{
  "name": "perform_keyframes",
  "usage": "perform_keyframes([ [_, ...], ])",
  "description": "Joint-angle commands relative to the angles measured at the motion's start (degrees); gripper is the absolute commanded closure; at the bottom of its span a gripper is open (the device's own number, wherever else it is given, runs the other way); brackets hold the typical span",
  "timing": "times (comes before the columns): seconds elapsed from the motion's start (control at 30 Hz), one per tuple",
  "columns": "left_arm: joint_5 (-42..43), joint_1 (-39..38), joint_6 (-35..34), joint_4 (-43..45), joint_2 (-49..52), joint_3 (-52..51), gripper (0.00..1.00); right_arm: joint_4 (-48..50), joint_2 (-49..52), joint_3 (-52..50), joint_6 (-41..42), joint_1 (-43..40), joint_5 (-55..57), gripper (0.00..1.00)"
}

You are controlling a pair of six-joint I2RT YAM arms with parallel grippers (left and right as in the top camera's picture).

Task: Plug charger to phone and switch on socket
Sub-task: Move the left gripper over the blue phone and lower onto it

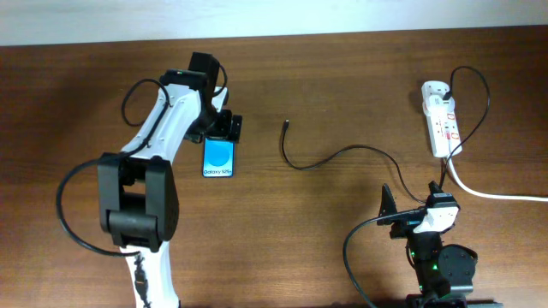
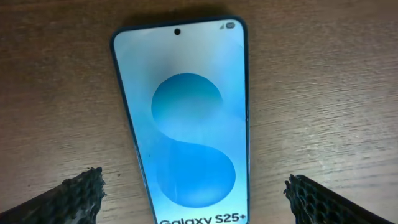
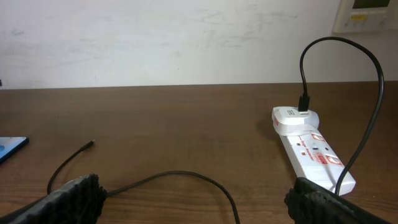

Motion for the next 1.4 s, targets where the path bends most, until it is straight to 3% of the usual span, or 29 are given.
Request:
perform_keyframes([
  [0.0, -0.8, -0.3, 0.9, 0.6, 3.5, 0.3, 0.01, -0.3, -0.3, -0.3, 0.4, 0.5, 0.3, 0.02],
  [0.5, -2.7, -0.4, 0.8, 1.9, 9.4, 0.2, 0.01, -0.3, -0.3, -0.3, 0.4, 0.5, 0.3, 0.02],
  [0.6, -2.7, -0.4, -1.8, 1.8, 9.4, 0.2, 0.0, -0.3, -0.3, -0.3, 0.4, 0.5, 0.3, 0.02],
  [0.7, -2.3, -0.4, -2.1, 1.8, 9.4, 0.2, 0.07, -0.3, -0.3, -0.3, 0.4, 0.5, 0.3, 0.02],
  [0.8, -2.2, -0.4, -2.1, 1.8, 9.4, 0.2, 0.24, -0.3, -0.3, -0.3, 0.4, 0.5, 0.3, 0.02],
  [1.03, -2.3, -0.4, -2.1, 0.4, 9.4, 1.9, 0.26, -0.3, -0.3, -0.3, 0.4, 0.5, 0.3, 0.02],
  [1.23, -2.2, -0.4, -2.1, -11.2, 9.4, 15.5, 0.28, -0.3, -0.3, -0.3, 0.4, 0.5, 0.3, 0.02],
  [1.3, -1.2, -0.4, -2.1, -13.2, 9.4, 18.6, 0.39, -0.3, -0.3, -0.3, 0.4, 0.5, 0.3, 0.02],
  [1.37, -1.2, -0.5, -2.2, -13.8, 9.4, 19.9, 0.72, -0.3, -0.3, -0.3, 0.4, 0.5, 0.3, 0.02],
])
